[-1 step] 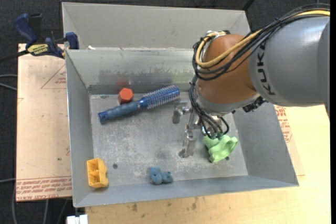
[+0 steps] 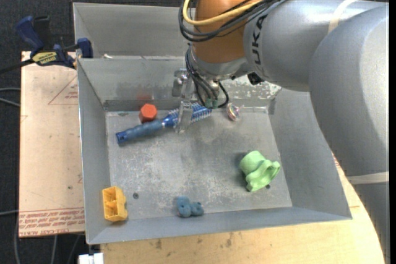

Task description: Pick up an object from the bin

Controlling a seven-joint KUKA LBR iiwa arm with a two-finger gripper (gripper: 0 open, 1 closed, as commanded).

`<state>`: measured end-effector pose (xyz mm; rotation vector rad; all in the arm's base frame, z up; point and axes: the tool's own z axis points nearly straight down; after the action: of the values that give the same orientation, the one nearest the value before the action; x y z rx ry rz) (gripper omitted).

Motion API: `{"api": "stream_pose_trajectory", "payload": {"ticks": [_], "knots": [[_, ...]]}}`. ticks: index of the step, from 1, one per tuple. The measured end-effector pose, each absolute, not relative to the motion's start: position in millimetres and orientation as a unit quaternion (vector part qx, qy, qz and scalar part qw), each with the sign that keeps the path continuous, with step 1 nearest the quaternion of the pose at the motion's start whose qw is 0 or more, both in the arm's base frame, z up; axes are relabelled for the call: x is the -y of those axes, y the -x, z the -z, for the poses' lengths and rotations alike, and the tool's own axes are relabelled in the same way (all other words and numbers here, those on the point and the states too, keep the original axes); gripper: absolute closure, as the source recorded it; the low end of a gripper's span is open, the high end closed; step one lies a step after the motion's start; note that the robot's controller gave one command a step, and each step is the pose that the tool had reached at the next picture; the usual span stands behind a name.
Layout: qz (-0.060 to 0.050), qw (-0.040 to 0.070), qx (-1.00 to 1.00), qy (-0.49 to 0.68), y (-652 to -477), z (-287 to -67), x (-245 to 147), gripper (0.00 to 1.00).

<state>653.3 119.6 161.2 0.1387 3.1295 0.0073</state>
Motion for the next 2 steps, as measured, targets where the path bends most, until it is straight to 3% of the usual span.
{"api": "stream_pose_trajectory", "payload": {"ticks": [1,2], "knots": [[0.000,-0.004,-0.989,-0.147,-651.2,-68.9,-96.0,0.00],[0.000,-0.002,-0.989,-0.146,-652.3,-70.9,-96.2,1.00]]}}
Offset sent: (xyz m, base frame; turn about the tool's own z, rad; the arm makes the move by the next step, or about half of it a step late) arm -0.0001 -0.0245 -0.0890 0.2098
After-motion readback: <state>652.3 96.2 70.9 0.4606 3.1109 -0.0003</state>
